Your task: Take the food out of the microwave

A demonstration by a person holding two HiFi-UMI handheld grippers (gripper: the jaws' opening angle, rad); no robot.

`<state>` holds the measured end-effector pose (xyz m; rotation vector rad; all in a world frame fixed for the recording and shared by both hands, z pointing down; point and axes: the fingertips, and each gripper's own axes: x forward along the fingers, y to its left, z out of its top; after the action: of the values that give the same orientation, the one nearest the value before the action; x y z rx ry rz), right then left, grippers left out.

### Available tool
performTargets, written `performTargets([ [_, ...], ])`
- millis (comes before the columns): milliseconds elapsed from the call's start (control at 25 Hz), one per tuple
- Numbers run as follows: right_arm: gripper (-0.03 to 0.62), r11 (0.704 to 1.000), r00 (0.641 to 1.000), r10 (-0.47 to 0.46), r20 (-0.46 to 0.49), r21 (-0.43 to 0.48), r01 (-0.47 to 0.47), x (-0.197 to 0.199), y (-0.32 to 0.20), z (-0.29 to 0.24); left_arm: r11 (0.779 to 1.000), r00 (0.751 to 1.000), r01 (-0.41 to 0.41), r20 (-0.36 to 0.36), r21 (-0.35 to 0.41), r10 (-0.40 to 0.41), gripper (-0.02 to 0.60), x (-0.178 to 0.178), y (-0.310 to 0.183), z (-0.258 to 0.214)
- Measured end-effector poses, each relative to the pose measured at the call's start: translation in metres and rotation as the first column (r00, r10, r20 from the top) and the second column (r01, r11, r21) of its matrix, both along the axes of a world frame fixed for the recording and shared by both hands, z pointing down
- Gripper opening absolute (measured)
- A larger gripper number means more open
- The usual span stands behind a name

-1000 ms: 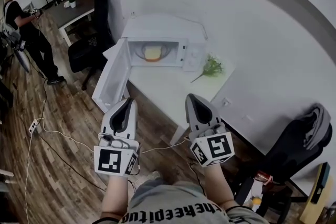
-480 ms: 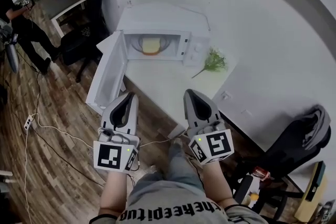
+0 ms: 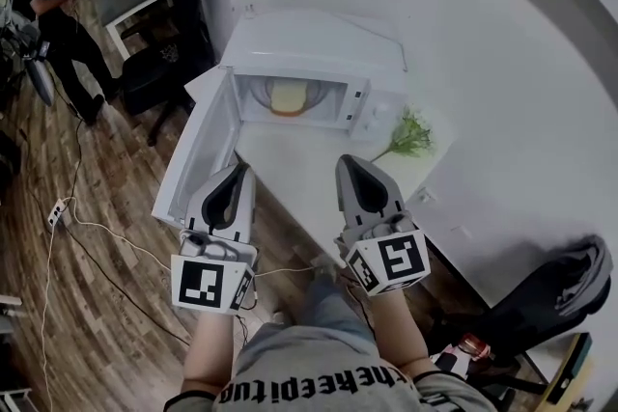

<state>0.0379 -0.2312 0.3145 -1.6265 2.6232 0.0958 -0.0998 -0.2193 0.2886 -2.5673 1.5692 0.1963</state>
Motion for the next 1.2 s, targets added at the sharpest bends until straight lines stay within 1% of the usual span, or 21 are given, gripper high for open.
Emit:
performTargets([
  [280,0.005,0.998,0.997,-0.07,-0.014,-0.001,0.07,0.005,-0.057,0.0,0.998,0.998,0.068,-0.007,-0.002,-0.068,0.011,0.007,-0.044,0.002],
  [480,0.005,0.993,0.992,-0.119,-0.033,-0.023,0.119,0.006,-0.088,0.008,0.994,0.994,0.109,-0.017,-0.012,-0.11,0.011,0.012,-0.07,0.005],
  [720,0.006,0.985,0.984,-0.165,-0.065,-0.066,0.161,0.005,-0.122,0.035,0.989,0.99,0.142,-0.019,-0.033,-0.142,0.011,0.019,-0.096,0.016],
  [920,0.006,0.973,0.977,-0.201,-0.07,-0.127,0.191,0.004,-0.148,0.071,0.983,0.984,0.175,-0.018,-0.06,-0.177,0.011,0.022,-0.115,0.032],
  [1040,0.006,0.962,0.972,-0.23,-0.053,-0.162,0.219,0.001,-0.158,0.084,0.978,0.982,0.185,-0.013,-0.095,-0.187,0.012,0.024,-0.129,0.05],
  [1200,0.006,0.952,0.964,-0.261,-0.044,-0.177,0.25,-0.001,-0.165,0.092,0.967,0.984,0.174,0.008,-0.184,-0.176,0.012,0.032,-0.147,0.088],
])
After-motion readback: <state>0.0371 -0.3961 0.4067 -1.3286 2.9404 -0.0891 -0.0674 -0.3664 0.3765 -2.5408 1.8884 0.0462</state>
